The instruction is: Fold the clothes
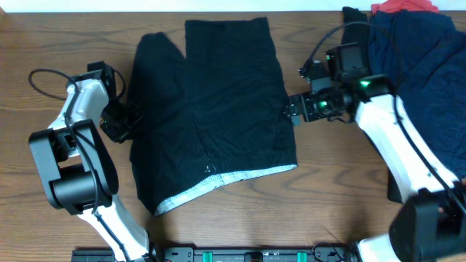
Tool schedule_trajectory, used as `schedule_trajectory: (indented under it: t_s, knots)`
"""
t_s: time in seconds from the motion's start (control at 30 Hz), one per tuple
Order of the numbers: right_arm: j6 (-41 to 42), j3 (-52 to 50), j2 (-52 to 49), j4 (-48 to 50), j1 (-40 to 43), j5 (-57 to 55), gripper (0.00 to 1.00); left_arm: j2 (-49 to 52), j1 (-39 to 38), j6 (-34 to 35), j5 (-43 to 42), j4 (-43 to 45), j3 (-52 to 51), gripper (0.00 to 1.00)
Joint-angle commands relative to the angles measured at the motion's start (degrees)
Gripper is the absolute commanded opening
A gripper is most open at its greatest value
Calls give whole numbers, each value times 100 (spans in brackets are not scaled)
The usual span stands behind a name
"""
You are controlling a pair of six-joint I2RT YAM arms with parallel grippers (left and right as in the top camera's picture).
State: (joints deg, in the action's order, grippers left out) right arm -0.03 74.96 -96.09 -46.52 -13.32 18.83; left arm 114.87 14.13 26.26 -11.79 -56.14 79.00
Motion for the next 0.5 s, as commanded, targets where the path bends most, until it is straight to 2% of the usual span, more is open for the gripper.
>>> schedule_trajectory:
  t_s: [0.0,0.17,0.2,0.27,0.3,0.4,0.47]
  knots:
    - [225,26,-461,317,-208,111,99,-157,-35,175,-494,-409,-39,6]
    - [503,26,-1270,911,-560,90,99,-157,-212,-533,-382,-769,-42,6]
    - [584,26,-1408,968,-632,26,94,-157,-234,-649,-345,-776,-42,6]
    - [730,26,-1578,1010,-737,-157,92,-157,-238,-863,-243,-778,-42,6]
    - [772,26,-1628,1012,-785,-240,90,-157,-236,-938,-146,-776,-42,10]
    - [774,26,-1611,1012,-885,-361,83,-157,-201,-1023,192,-752,-39,31]
    - [774,26,-1598,1003,-929,-361,73,-157,-164,-1075,422,-710,-39,44]
